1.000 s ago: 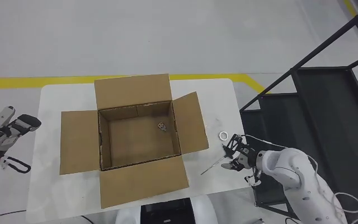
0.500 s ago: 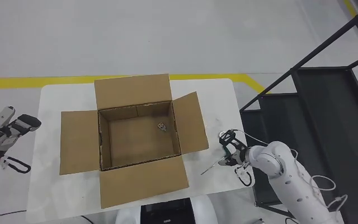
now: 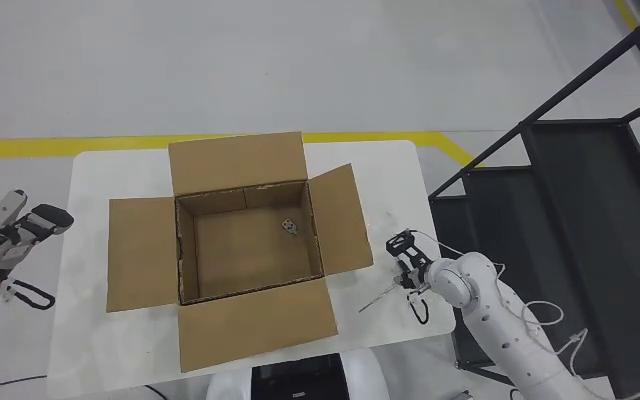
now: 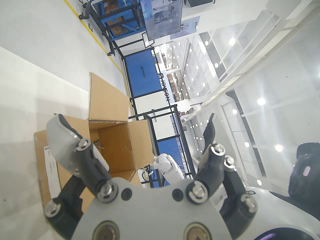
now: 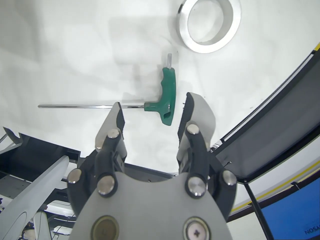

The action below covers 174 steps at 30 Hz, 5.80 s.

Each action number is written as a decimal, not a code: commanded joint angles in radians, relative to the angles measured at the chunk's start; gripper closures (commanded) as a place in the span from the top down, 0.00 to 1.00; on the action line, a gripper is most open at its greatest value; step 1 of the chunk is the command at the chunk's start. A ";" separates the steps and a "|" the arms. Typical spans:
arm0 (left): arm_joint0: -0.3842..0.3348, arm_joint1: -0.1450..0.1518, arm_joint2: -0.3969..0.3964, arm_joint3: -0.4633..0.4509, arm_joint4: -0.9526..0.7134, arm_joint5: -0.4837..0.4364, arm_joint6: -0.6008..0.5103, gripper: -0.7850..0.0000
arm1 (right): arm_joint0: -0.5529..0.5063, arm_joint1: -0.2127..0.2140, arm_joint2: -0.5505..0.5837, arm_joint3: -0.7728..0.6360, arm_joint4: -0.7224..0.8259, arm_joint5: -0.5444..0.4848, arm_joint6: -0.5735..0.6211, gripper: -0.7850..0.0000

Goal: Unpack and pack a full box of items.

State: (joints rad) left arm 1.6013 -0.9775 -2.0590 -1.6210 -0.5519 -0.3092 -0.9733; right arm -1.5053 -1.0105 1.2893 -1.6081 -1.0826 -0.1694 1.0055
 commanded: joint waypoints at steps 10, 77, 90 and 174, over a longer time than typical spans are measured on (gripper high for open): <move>0.000 0.000 0.000 0.000 0.000 0.000 0.000 1.00 | 0.048 -0.008 -0.033 0.058 -0.033 0.023 -0.013 0.41; 0.000 0.000 0.000 0.000 0.000 0.000 0.000 1.00 | 0.001 -0.026 0.122 -0.701 -0.530 0.355 -0.237 0.00; 0.000 0.000 0.000 0.000 0.000 0.000 0.000 1.00 | 0.308 -0.093 -0.313 -0.510 -0.451 0.139 -0.235 0.00; 0.000 0.000 0.000 0.000 0.000 0.000 0.000 1.00 | -0.026 -0.181 0.219 0.022 0.057 0.212 -0.266 0.67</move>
State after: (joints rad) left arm 1.6013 -0.9775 -2.0590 -1.6210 -0.5519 -0.3092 -0.9733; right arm -1.5326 -1.1915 1.5097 -1.5938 -1.0261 0.0416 0.7412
